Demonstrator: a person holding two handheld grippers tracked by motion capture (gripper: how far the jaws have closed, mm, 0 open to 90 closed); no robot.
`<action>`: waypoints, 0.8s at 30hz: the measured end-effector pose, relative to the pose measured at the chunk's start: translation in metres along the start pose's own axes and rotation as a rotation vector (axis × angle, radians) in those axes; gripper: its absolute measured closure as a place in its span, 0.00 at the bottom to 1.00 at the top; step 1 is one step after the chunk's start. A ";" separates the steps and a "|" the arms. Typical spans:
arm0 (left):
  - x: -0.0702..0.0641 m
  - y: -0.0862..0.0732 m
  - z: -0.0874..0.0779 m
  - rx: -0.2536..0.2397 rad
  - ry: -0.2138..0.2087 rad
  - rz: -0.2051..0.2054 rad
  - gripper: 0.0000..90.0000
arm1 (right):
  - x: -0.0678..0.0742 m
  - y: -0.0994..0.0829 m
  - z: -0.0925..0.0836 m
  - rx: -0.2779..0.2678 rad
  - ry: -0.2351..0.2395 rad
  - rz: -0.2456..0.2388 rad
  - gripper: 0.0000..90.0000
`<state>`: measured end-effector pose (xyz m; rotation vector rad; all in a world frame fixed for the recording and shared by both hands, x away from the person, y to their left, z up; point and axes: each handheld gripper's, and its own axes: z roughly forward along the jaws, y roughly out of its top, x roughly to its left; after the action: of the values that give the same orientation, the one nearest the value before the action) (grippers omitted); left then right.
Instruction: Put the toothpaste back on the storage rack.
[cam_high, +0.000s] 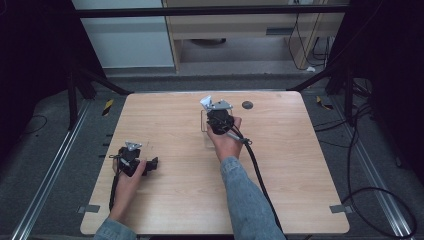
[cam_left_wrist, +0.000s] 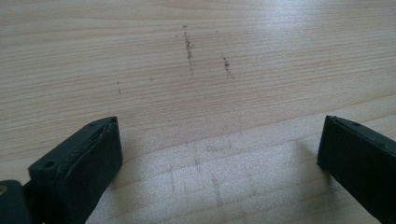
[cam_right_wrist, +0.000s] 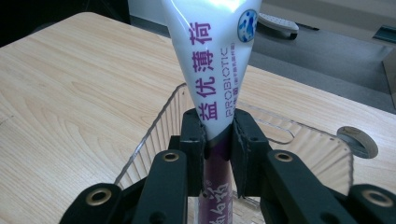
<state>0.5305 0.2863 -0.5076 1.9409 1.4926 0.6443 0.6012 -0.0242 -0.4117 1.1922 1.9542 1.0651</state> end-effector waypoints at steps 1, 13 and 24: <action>0.000 0.000 0.000 0.000 0.000 0.000 0.00 | 0.001 0.000 0.001 0.001 0.000 -0.004 0.85; 0.000 0.000 0.000 0.000 -0.002 0.001 0.00 | 0.008 0.004 0.009 0.017 0.003 -0.010 0.83; 0.000 0.000 0.000 0.000 -0.003 0.002 0.00 | 0.008 0.005 0.010 0.020 0.004 0.005 0.83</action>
<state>0.5308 0.2863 -0.5077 1.9423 1.4891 0.6427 0.6084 -0.0128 -0.4130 1.2072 1.9704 1.0535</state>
